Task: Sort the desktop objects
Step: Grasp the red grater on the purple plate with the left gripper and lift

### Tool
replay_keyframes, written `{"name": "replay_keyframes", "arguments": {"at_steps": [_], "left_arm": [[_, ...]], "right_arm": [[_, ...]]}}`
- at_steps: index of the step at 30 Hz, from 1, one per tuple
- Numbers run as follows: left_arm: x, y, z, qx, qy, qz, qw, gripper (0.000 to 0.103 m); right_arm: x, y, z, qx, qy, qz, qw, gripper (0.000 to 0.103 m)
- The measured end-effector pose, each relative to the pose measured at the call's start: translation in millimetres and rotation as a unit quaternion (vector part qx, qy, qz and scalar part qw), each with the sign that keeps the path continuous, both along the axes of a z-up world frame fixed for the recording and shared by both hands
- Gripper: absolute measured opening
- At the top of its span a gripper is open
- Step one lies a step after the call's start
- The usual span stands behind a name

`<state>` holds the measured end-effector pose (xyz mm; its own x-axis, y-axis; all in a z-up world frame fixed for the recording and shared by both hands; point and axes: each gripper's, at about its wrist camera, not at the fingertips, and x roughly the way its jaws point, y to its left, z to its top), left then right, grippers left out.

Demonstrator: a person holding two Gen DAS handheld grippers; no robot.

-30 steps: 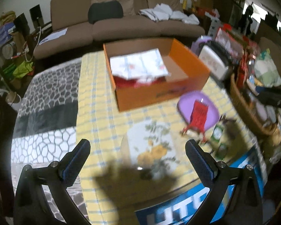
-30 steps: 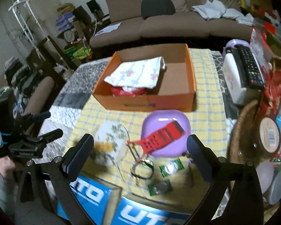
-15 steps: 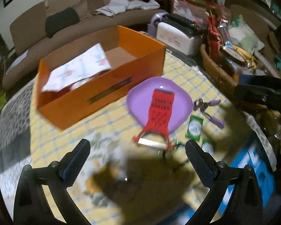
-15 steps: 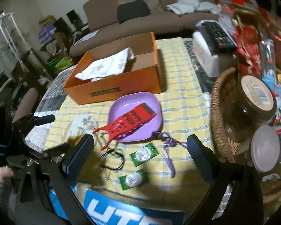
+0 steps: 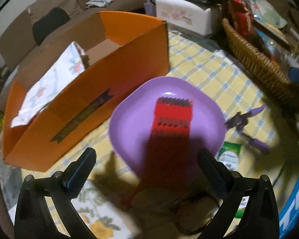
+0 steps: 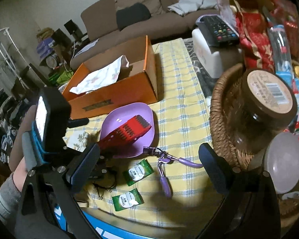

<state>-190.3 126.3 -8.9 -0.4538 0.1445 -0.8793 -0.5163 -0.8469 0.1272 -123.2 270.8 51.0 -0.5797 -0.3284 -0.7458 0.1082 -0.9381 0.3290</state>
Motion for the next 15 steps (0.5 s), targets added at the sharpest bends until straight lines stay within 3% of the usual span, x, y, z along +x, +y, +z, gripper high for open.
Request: {"name": "replay_keyframes", "arguments": {"at_steps": [2,4,6,7,8,15], "left_arm": [[-2,3,-3,0.003,-0.011,-0.005,0.9999,0.094],[-5,5,-10,-0.007,-0.022,-0.005,0.9997,0.076],[-3,7,-13,-0.010,-0.020,-0.011,0.9997,0.069],[-4,7,-15,-0.005,-0.029,-0.014,0.9995,0.053],[-4,6,-16,0.000,-0.035,-0.013,0.9993,0.046],[9,-12,13,0.068,-0.012,-0.003,0.9976,0.046]], "right_arm": [[-1,2,-2,-0.006,-0.005,-0.002,1.000,0.100],[-1,3,-3,-0.008,-0.006,-0.004,1.000,0.100],[0,3,-2,-0.007,-0.004,-0.004,1.000,0.100],[0,4,-2,-0.007,-0.003,-0.004,1.000,0.100],[0,3,-2,-0.008,-0.004,-0.003,1.000,0.100],[-2,-1,-5,-0.033,-0.003,0.006,0.999,0.100]]}}
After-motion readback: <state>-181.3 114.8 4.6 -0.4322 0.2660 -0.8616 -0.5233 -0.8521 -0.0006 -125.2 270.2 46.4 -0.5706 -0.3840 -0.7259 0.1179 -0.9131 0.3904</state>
